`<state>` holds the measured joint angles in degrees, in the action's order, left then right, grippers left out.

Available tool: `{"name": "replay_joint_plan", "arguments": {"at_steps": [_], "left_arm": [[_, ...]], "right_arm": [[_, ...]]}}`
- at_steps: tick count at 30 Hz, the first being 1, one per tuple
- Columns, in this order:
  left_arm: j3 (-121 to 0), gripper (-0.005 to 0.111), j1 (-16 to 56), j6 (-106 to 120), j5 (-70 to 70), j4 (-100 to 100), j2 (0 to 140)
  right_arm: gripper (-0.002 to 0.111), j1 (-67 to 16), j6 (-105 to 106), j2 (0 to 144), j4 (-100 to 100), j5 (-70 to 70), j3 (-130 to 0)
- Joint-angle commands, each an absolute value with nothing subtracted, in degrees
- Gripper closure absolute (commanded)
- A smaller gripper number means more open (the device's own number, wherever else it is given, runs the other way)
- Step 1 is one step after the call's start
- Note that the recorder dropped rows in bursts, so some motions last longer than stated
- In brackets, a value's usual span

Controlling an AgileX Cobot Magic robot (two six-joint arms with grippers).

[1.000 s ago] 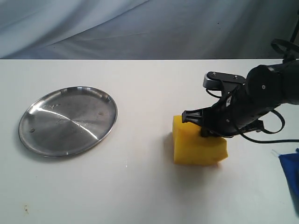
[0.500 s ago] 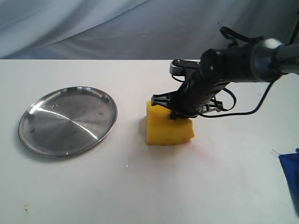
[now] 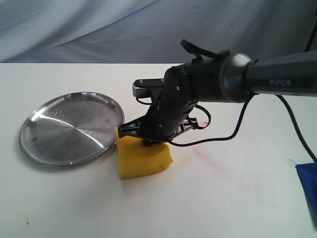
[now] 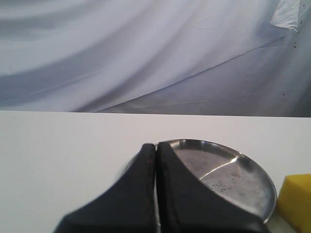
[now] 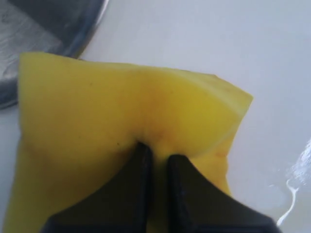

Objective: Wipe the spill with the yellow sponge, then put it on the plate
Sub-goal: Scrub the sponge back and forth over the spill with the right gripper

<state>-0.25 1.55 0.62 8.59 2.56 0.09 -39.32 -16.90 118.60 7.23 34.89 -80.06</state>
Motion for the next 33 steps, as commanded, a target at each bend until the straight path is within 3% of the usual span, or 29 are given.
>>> {"name": "replay_joint_plan", "arguments": {"at_steps": [1, 8, 15, 24, 33], "left_arm": [[0.00, 0.105, 1.60, 0.46, 8.35, 2.52, 0.00], [0.00, 0.105, 1.60, 0.46, 8.35, 2.52, 0.00], [0.00, 0.105, 1.60, 0.59, 8.35, 2.52, 0.00], [0.00, 0.105, 1.60, 0.46, 8.35, 2.52, 0.00], [0.00, 0.105, 1.60, 0.46, 8.35, 2.52, 0.00]], "right_arm": [[0.108, -42.02, -15.95, 115.68, 7.73, 35.58, -73.46], [0.108, -40.83, -15.45, 107.40, 7.50, 30.63, -60.51], [0.108, -33.05, -15.45, 102.91, 7.50, 27.35, -55.08], [0.108, -25.82, -15.63, 105.32, 12.23, 19.51, -56.59], [0.108, -27.35, -15.47, 117.02, 12.23, 30.26, -74.03]]}}
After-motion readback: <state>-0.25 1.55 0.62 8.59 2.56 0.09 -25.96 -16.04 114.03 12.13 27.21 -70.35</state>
